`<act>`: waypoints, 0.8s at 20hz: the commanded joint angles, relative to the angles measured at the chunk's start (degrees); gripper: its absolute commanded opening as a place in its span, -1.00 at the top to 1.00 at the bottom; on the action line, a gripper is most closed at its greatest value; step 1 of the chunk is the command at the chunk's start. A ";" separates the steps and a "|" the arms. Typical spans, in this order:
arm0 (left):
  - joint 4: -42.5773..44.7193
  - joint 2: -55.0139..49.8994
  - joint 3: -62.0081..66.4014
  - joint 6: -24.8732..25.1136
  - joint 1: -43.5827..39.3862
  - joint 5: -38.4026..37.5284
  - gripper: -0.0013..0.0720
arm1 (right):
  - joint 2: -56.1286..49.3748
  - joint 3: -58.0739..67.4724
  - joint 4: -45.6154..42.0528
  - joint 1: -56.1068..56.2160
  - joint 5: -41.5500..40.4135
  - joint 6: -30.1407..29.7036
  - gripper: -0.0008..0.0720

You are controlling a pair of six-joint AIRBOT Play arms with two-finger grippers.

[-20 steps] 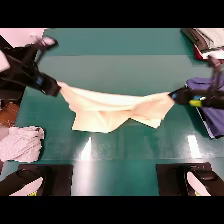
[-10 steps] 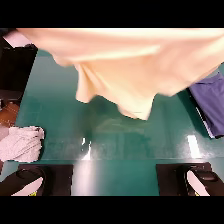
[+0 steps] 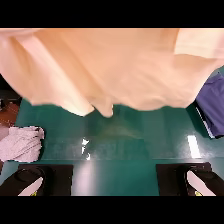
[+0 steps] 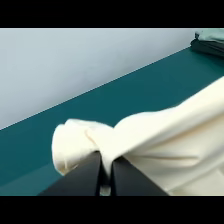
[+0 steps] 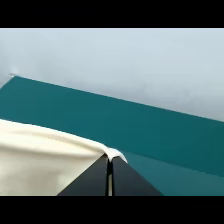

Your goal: Fold the shirts.

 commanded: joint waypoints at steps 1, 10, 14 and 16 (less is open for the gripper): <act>0.87 -1.44 -9.25 -0.04 0.04 -0.90 0.88 | -7.48 -0.96 -0.35 0.66 3.28 2.10 0.94; 1.11 -29.18 -32.09 2.14 0.04 2.91 0.88 | -32.02 -18.82 -0.83 8.55 -5.27 3.04 0.94; 1.31 -37.51 -29.68 2.01 0.04 10.64 0.87 | -38.62 -18.86 -0.74 8.61 -13.22 3.32 0.93; 2.69 -38.03 -28.26 1.55 0.07 13.66 0.46 | -39.58 -18.86 -0.63 8.22 -14.12 3.32 0.63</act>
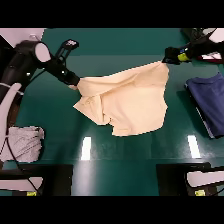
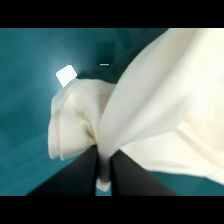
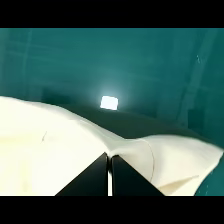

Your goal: Fold the shirts.

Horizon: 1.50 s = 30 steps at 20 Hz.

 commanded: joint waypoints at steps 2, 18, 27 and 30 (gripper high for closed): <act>2.49 -3.39 4.15 -1.73 1.20 5.01 -0.04 | -2.91 -0.24 1.16 -1.29 -3.56 0.13 -0.16; -31.19 -3.41 -19.82 11.10 26.88 -2.03 -0.04 | 14.40 0.07 10.91 -4.61 20.61 -6.58 -0.15; -31.19 -7.76 -21.75 13.86 18.58 0.68 -0.04 | 16.09 0.09 10.97 -4.59 23.52 -4.37 -0.15; -31.12 -8.11 -21.73 13.79 16.55 0.72 -0.04 | 16.09 0.09 10.97 -4.59 24.98 -4.02 -0.15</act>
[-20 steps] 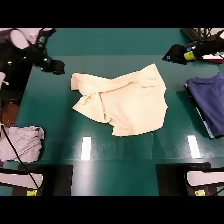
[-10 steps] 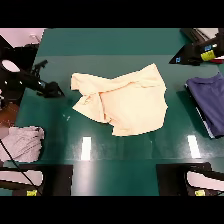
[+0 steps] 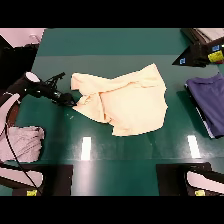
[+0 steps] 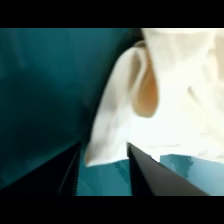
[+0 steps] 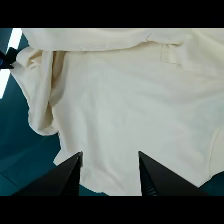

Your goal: Fold the shirts.

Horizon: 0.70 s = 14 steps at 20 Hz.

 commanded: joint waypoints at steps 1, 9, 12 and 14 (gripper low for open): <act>0.72 -0.74 -0.26 0.31 -2.21 0.76 -0.04 | 0.13 0.00 0.02 -0.02 1.79 0.52 -0.15; 2.80 1.51 4.37 -1.31 -2.03 -7.52 0.88 | 9.44 -18.75 -5.09 -0.28 -1.95 2.86 -0.14; 2.89 7.34 5.20 -1.29 -2.03 -7.30 0.88 | 19.12 -41.35 -10.05 -0.31 -9.66 9.44 -0.14; 2.86 10.19 5.20 -1.31 -2.03 -7.43 0.88 | 24.24 -56.00 -7.39 -0.31 -16.00 11.13 -0.15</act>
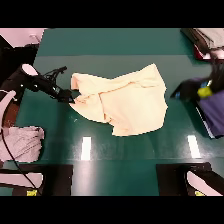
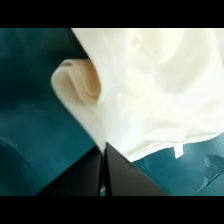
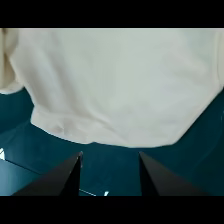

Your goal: Fold the shirts.

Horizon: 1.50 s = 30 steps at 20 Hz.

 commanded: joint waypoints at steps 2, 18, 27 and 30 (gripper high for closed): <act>0.15 5.11 0.70 -0.09 0.02 -1.79 0.88 | 10.58 -29.55 5.66 -0.02 -14.43 4.00 -0.16; 0.13 5.25 0.74 -0.55 0.02 -4.20 0.88 | -1.73 -36.20 16.41 0.26 -30.71 -0.61 0.29; 0.85 17.35 13.22 -6.40 7.02 -3.96 0.88 | 9.64 -12.24 13.86 -3.37 -27.78 -5.18 0.93; 0.87 22.77 24.90 -8.48 8.85 -2.08 0.88 | 14.84 2.12 13.77 -8.00 -29.81 -5.38 0.93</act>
